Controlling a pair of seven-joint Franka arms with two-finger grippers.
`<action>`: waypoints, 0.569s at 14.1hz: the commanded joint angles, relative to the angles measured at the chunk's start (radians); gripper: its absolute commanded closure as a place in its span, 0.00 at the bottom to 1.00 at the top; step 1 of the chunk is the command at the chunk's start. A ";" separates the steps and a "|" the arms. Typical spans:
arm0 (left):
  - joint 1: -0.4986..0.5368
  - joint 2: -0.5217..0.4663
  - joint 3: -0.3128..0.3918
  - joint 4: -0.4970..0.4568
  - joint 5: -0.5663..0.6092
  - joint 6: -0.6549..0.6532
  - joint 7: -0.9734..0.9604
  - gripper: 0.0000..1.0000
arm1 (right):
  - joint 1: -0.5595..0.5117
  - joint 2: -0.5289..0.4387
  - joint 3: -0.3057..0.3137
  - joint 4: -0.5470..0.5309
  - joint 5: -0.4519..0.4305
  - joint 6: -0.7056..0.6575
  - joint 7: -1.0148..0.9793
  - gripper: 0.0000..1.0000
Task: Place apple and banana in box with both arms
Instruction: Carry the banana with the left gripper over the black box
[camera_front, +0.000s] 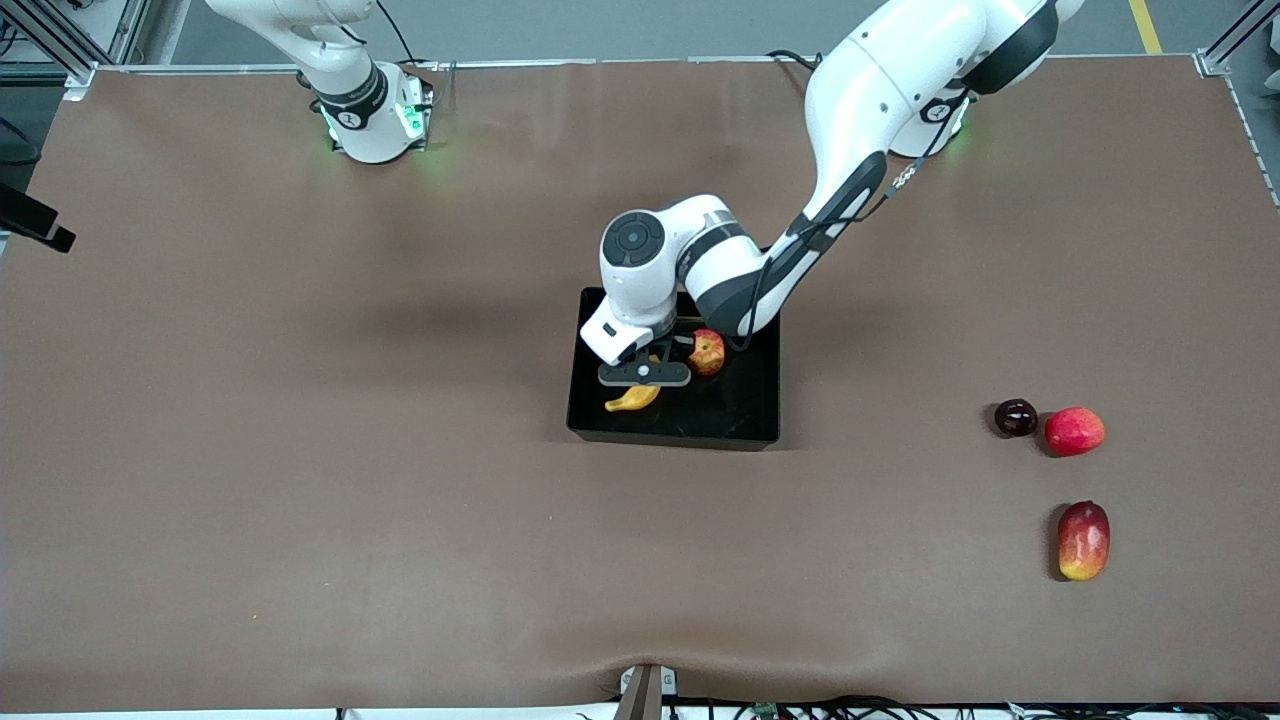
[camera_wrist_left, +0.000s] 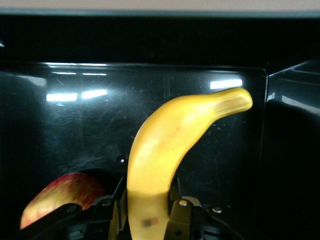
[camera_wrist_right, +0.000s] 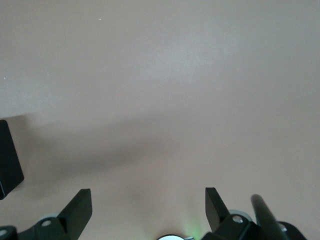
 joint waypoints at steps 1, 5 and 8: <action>-0.009 0.030 0.020 0.019 0.030 0.018 -0.025 0.62 | -0.027 -0.001 0.008 0.002 -0.013 0.002 -0.013 0.00; 0.010 -0.017 0.025 0.021 0.033 0.009 -0.018 0.00 | -0.078 0.013 0.010 0.003 -0.011 0.020 -0.014 0.00; 0.054 -0.118 0.025 0.022 0.020 -0.059 -0.013 0.00 | -0.067 0.032 0.013 0.003 -0.006 0.022 -0.013 0.00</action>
